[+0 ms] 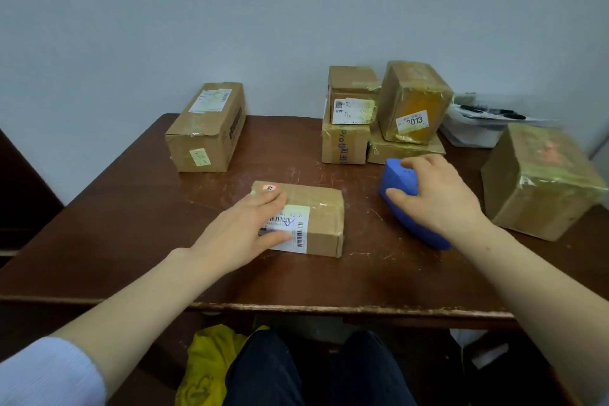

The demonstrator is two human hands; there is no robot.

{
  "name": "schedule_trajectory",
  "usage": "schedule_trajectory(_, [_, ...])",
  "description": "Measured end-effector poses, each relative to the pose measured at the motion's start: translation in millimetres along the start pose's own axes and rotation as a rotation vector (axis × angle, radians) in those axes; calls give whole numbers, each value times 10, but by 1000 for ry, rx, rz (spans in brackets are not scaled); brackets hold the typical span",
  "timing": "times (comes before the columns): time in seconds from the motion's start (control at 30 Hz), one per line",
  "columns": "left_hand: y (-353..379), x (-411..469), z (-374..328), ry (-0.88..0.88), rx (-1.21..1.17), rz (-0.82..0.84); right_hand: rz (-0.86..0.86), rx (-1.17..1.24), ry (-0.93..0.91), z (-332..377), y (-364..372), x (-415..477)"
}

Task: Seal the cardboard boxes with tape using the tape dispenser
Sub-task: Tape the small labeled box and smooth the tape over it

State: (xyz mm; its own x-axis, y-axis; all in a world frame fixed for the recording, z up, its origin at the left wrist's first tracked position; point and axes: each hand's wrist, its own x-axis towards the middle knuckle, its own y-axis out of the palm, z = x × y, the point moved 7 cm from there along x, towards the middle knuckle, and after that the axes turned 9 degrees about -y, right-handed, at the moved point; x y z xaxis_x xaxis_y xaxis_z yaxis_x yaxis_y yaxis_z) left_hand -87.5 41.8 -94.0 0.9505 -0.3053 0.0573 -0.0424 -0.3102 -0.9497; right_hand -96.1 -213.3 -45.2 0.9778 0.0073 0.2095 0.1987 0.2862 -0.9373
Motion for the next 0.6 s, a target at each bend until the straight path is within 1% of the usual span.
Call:
schedule_trajectory(0.07, [19,11,-43,2,30,10,98,-131,128,-214,62,-34])
schedule_trajectory(0.13, [23,34,-94,15,76,-5,178,-197,187,-334,162,-61])
schedule_trajectory(0.2, [39,44,-171,37,116,-12,221,-223,222,-414,249,-62])
schedule_trajectory(0.33, [123,27,-288,25,207,1,246,-229,227,-507,283,2])
schedule_trajectory(0.4, [115,30,-304,9,202,-13,256,-187,211,-532,289,32])
schedule_trajectory(0.47, [98,47,-374,53,199,-46,263,-171,199,-551,296,45])
schedule_trajectory(0.53, [93,56,-501,82,177,-45,257,-155,195,-566,307,50])
schedule_trajectory(0.6, [113,71,-596,45,156,-24,245,-144,198,-580,315,49])
